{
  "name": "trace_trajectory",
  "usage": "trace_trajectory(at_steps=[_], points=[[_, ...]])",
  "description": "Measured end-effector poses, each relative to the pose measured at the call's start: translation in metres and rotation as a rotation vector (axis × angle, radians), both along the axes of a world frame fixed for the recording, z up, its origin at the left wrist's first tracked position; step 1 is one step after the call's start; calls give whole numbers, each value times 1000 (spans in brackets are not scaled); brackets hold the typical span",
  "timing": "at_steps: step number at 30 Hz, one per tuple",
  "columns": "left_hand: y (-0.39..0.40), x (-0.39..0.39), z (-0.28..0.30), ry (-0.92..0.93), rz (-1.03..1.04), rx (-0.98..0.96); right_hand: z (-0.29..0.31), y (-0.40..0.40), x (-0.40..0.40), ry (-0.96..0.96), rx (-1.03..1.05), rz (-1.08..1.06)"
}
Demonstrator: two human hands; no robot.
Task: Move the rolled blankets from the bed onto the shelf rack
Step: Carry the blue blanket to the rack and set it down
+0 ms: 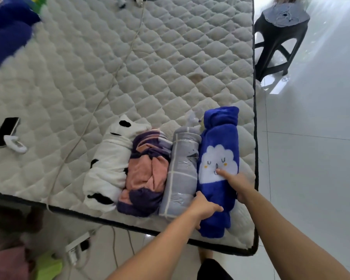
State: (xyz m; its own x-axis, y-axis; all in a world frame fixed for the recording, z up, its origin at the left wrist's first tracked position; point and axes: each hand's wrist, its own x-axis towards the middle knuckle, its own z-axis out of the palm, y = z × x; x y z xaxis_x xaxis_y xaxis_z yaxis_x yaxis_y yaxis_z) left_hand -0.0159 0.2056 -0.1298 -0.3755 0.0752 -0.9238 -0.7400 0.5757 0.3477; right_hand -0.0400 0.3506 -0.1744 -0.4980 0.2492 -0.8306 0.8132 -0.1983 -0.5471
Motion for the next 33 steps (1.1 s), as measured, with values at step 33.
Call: trace_trajectory(at_steps=[33], points=[[-273,241,180,504,727,155,199,-262,158,522,-491,443]])
